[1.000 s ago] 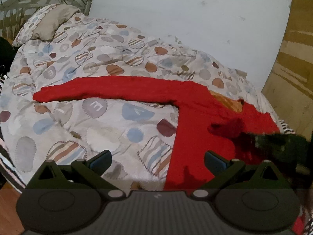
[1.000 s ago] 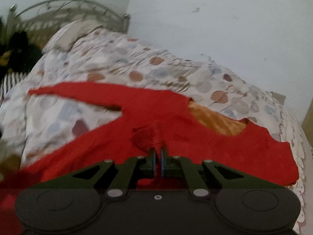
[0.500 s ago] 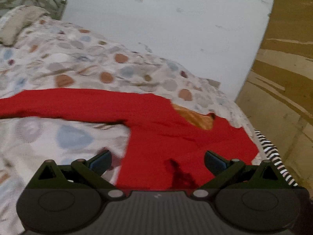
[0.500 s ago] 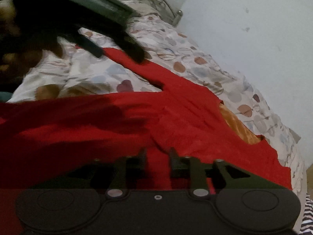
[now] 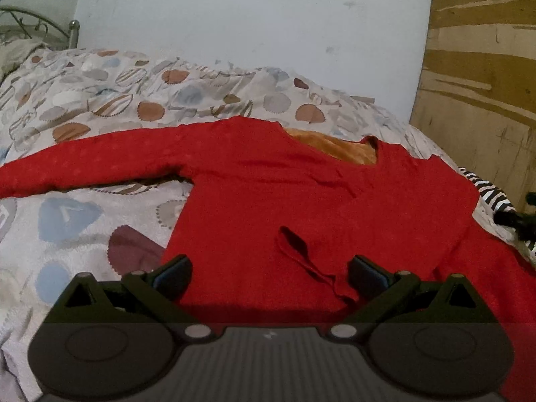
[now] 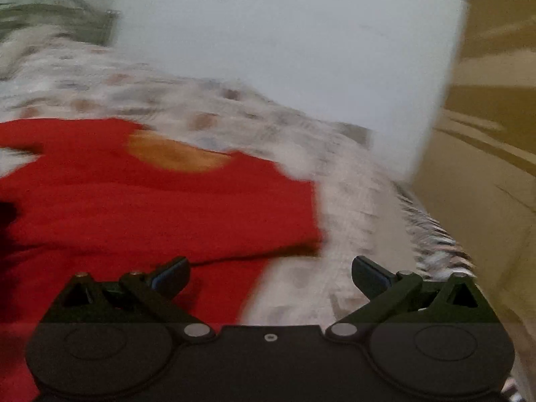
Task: Fold small clothes
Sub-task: 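Carry the held sleeve across the sweater body with the right tool and release, then grasp the other sleeve cuff with the left tool and lift it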
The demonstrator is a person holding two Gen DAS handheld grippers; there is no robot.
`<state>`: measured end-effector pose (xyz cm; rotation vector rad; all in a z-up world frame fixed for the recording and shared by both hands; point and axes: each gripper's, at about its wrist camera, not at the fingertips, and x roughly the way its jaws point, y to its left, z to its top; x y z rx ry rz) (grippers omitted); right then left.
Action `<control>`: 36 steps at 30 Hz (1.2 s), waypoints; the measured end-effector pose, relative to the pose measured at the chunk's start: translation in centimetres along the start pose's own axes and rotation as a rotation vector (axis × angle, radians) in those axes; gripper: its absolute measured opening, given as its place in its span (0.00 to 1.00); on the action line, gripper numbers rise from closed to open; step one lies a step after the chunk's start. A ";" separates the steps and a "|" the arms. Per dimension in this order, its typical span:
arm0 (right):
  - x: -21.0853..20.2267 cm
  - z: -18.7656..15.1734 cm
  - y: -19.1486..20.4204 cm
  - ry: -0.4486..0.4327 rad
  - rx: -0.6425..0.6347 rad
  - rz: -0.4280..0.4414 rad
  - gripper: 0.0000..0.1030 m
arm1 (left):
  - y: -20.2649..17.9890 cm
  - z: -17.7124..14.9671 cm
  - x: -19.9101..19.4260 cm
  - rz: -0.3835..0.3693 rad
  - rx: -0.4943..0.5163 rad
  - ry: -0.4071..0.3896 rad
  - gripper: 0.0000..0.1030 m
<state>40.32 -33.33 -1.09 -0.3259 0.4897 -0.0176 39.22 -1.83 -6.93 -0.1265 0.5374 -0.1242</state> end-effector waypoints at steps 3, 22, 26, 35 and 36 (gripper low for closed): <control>3.6 -0.3 -1.2 0.044 -0.050 -0.079 0.83 | 0.1 -0.1 0.2 -0.007 -0.009 0.002 0.99; 8.4 -0.3 -6.4 0.149 0.453 0.000 0.07 | 0.6 -0.2 0.2 -0.021 -0.021 -0.005 0.99; 8.9 -1.1 -6.8 0.156 0.548 0.017 0.07 | 0.5 -0.3 0.3 -0.020 -0.020 -0.005 0.99; 7.8 -0.8 -5.7 0.132 0.490 0.020 0.14 | 0.5 -0.3 0.3 -0.019 -0.018 -0.007 0.99; 7.4 -0.4 -5.2 0.129 0.448 0.004 0.18 | 0.5 -0.3 0.2 -0.023 -0.022 -0.010 0.99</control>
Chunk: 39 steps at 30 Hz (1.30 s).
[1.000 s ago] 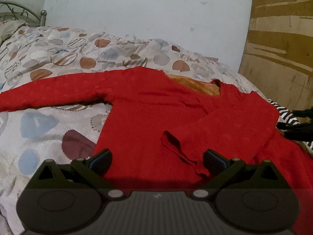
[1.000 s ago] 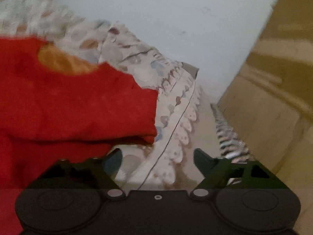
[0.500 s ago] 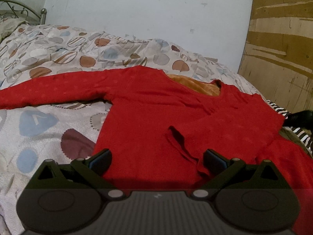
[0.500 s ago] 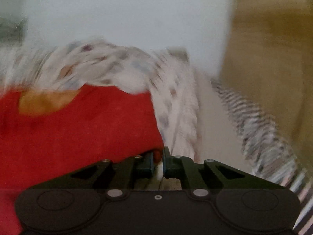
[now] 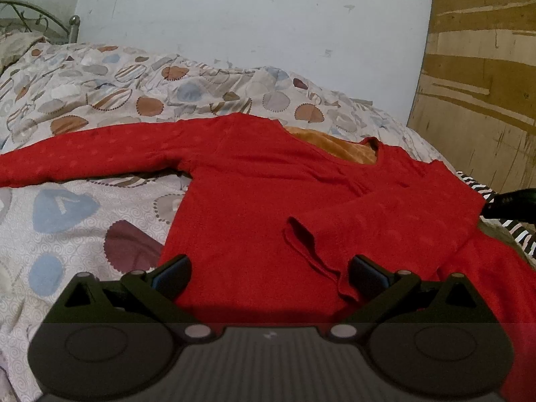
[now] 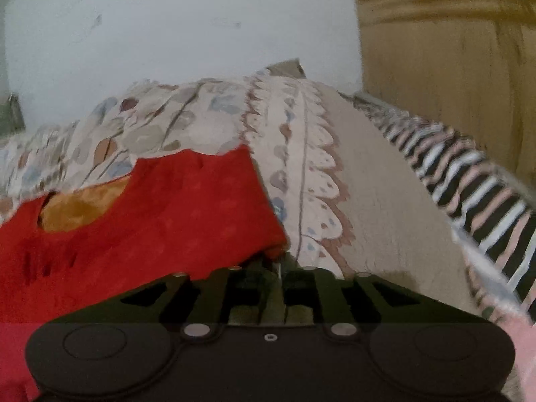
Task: Fold small clothes
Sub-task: 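Grasp the other sleeve cuff with the left tool and lift it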
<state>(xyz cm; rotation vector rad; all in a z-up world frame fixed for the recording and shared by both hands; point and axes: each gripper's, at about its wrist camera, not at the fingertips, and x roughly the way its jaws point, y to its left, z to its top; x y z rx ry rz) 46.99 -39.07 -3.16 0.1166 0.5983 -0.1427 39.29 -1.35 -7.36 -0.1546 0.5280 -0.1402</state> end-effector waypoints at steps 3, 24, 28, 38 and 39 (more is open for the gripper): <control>-1.2 0.2 1.1 0.005 -0.083 -0.038 0.34 | 0.6 0.2 -0.6 -0.033 -0.034 -0.011 1.00; -17.9 -7.8 10.0 -0.087 -0.307 0.274 1.00 | 26.3 3.3 -11.7 0.293 -0.276 -0.043 1.00; -19.1 -10.7 13.1 -0.114 -0.365 0.305 1.00 | 31.5 3.5 -10.4 0.177 -0.479 -0.063 1.00; -17.5 -13.2 16.1 -0.066 -0.431 0.325 1.00 | 39.1 3.1 -6.7 0.250 -0.790 -0.103 0.99; -17.2 -13.1 16.0 -0.054 -0.420 0.325 1.00 | 39.3 3.1 -6.6 0.267 -0.808 -0.111 0.96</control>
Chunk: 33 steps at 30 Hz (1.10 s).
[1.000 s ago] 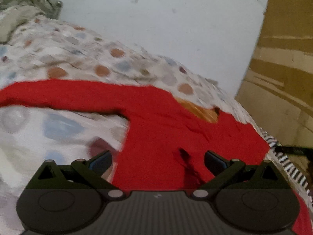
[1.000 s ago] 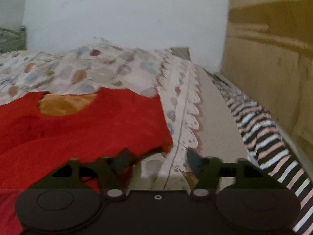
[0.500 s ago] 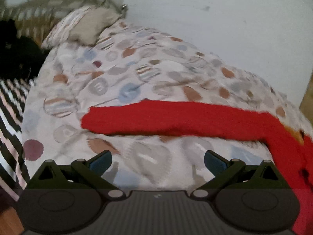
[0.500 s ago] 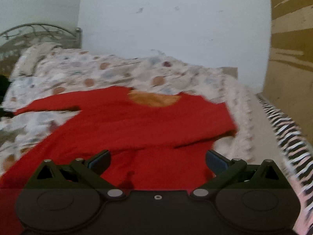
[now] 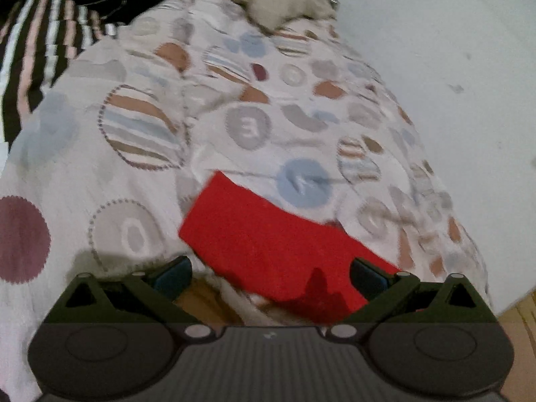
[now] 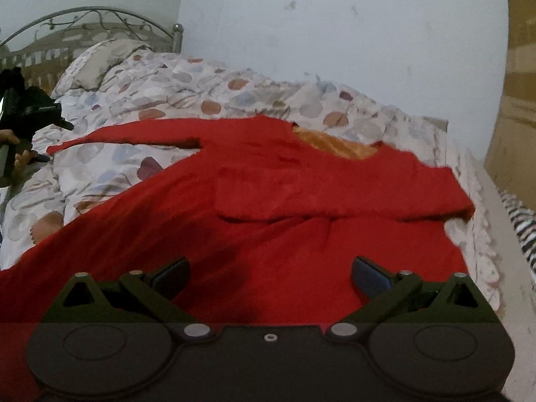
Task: Fold small clothes
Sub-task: 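Grasp the other sleeve cuff with the left tool and lift it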
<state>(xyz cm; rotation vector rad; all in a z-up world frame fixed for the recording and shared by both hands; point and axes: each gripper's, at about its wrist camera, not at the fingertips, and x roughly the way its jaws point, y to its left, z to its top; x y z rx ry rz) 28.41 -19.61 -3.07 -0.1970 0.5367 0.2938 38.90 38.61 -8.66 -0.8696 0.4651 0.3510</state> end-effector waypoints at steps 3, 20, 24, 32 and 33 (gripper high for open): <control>0.4 -0.1 -0.5 0.017 0.051 0.002 1.00 | 0.2 0.1 0.2 0.058 -0.046 -0.057 0.76; -0.1 -0.7 -0.2 -0.027 0.027 -0.005 1.00 | -4.2 0.8 -3.6 0.029 0.138 -0.260 0.10; -0.6 -0.7 -0.5 -0.054 0.053 -0.005 1.00 | -10.0 1.4 -6.3 -0.076 0.306 -0.315 0.10; -2.8 -0.7 -2.0 -0.140 0.140 -0.018 1.00 | -23.8 -2.5 -12.1 -0.371 0.623 -0.370 0.10; -3.2 -0.8 -2.2 -0.151 0.147 -0.024 1.00 | -25.3 -3.3 -12.6 -0.405 0.650 -0.365 0.10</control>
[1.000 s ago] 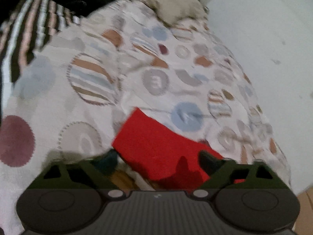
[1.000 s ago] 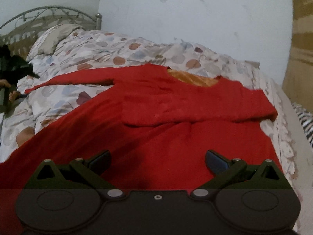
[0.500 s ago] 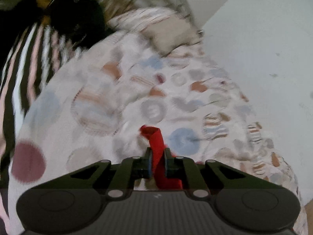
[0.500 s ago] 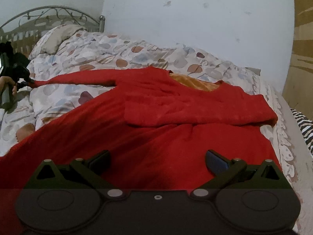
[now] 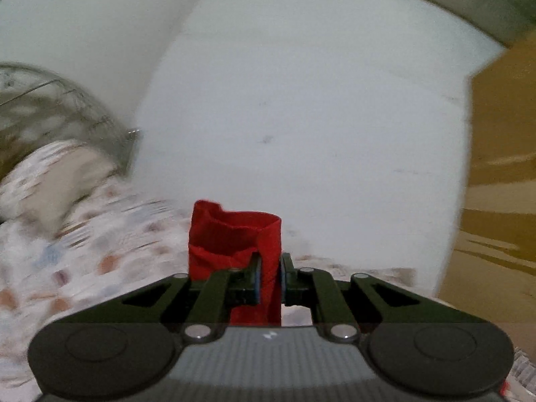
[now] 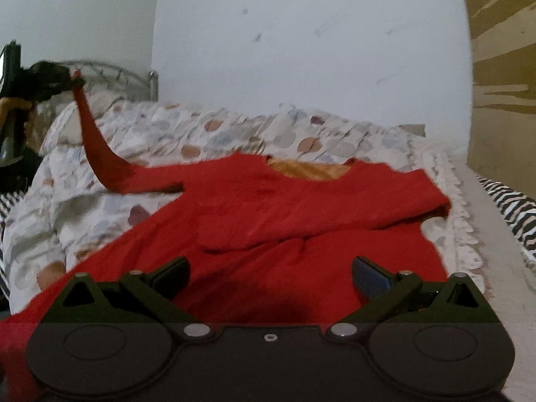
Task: Fold small clothes
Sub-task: 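Grasp the other sleeve cuff with the left tool and lift it, then lay the held sleeve across the sweater body with the left tool and release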
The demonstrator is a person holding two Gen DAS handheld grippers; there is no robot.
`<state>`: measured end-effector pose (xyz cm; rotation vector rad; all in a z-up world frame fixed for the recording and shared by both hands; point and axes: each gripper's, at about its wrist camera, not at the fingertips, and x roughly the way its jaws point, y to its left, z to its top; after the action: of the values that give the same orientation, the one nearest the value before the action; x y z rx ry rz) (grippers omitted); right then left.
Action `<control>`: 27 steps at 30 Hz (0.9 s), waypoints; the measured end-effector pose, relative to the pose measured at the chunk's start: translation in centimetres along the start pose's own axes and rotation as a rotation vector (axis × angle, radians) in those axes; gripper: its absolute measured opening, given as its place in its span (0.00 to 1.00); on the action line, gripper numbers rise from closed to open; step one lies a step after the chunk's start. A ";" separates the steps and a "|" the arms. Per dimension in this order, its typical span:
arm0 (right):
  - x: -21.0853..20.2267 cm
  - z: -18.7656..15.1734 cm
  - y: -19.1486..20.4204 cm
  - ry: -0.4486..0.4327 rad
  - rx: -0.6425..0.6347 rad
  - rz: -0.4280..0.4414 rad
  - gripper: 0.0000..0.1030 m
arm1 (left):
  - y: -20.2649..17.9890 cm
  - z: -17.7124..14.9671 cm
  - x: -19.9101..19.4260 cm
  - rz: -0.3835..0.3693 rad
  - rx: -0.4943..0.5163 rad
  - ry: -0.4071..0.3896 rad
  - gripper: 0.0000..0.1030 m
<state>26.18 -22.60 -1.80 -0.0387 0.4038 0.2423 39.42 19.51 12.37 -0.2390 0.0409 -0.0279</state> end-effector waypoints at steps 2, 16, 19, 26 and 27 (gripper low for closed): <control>-0.9 0.1 -0.7 -0.023 0.014 -0.016 1.00 | -3.7 0.4 0.3 -0.081 0.033 0.006 0.10; -7.1 -2.1 -7.4 -0.061 0.084 -0.217 1.00 | -21.6 -7.3 1.4 -0.517 0.177 0.156 0.10; -7.7 -2.9 -8.7 -0.050 0.117 -0.258 1.00 | -23.8 -10.4 0.5 -0.574 0.216 0.225 0.10; -8.4 -4.4 -10.2 -0.016 0.160 -0.336 1.00 | -25.6 -16.8 -1.7 -0.650 0.299 0.356 0.10; -8.5 -4.5 -10.3 -0.015 0.162 -0.343 1.00 | -25.6 -17.3 -1.7 -0.656 0.301 0.381 0.11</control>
<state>19.40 -34.93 -2.70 0.0532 0.3944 -0.1285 36.34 -9.34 1.74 0.0655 0.3338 -0.7285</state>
